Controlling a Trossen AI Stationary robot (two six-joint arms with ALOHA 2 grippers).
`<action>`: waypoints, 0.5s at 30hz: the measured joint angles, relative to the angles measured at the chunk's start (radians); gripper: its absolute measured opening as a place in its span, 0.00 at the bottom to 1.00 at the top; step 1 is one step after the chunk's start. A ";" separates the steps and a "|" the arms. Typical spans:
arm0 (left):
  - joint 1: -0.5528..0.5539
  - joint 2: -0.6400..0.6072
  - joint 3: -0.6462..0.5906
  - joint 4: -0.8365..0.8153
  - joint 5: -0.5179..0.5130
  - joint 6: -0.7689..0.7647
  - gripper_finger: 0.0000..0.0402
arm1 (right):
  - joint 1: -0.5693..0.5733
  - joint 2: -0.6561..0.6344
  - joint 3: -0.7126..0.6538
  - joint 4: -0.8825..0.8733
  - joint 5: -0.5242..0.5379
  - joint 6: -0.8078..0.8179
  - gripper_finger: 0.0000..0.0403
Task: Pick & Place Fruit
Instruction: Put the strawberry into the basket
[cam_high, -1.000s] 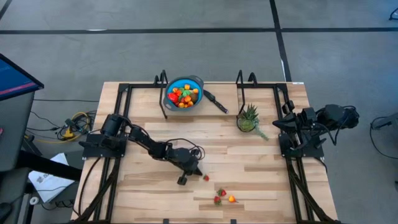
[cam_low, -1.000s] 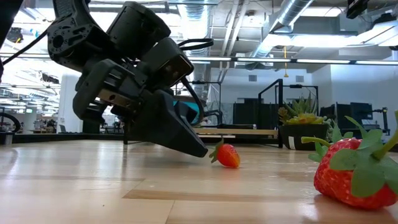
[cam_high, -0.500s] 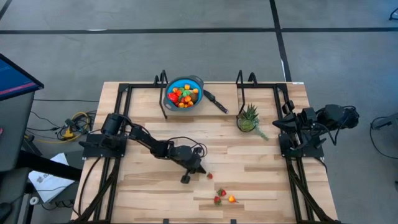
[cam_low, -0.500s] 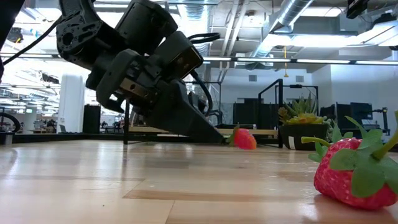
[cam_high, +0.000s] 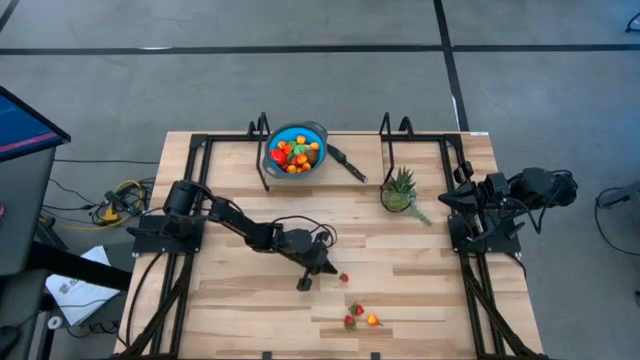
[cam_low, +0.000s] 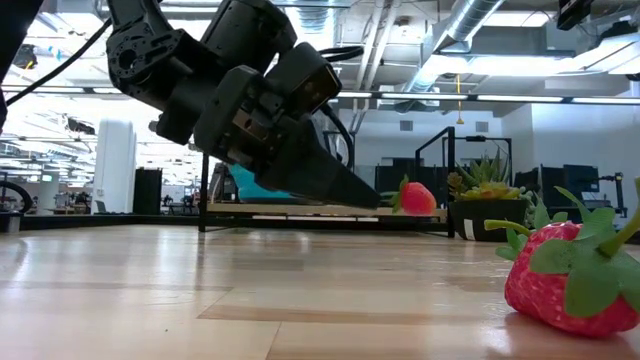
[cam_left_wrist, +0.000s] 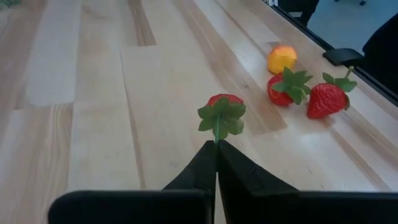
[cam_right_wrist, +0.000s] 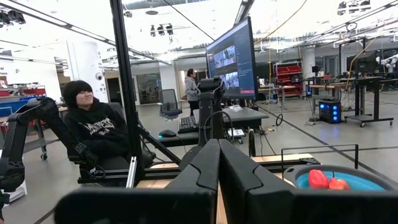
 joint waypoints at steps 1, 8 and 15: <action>0.000 0.000 0.000 0.000 0.000 0.000 0.00 | 0.000 0.000 0.000 0.000 0.000 0.000 0.00; 0.000 -0.044 0.000 -0.004 -0.023 0.000 0.00 | 0.000 0.000 0.000 0.000 0.000 0.000 0.00; 0.029 -0.164 0.000 -0.070 -0.100 0.003 0.00 | 0.000 0.000 0.000 0.000 0.000 0.000 0.00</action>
